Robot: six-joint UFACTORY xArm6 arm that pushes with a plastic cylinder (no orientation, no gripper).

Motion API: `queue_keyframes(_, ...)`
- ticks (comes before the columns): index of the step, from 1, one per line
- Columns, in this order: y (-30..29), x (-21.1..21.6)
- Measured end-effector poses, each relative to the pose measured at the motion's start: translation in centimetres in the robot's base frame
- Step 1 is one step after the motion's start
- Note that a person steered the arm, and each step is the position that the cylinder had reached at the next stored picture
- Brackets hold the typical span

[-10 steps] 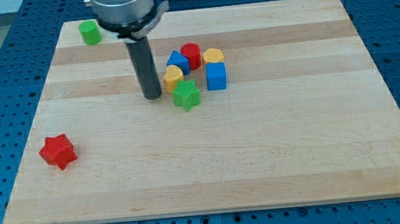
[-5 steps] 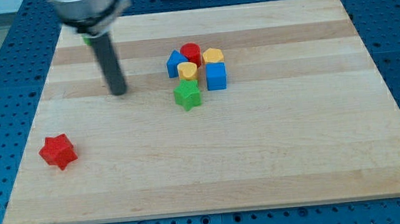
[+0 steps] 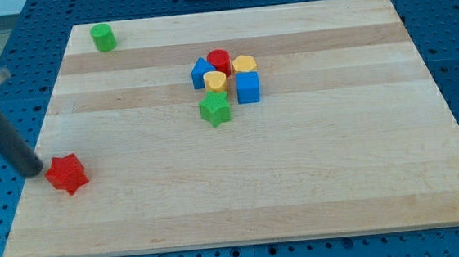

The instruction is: Push the red star to the green star

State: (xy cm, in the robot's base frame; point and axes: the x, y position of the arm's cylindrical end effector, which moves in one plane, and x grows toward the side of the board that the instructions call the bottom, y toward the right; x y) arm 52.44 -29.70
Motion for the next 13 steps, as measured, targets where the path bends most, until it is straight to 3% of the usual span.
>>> queue_keyframes(1,-0.8,0.7)
queue_keyframes(3,4.2,-0.3)
queue_keyframes(4,-0.7,0.3)
queue_keyframes(6,9.9,1.2)
queue_keyframes(8,14.4,-1.9)
queue_keyframes(9,13.7,-2.1)
queue_keyframes(10,10.4,1.7)
queue_keyframes(11,17.5,0.7)
queue_keyframes(13,17.8,-6.0)
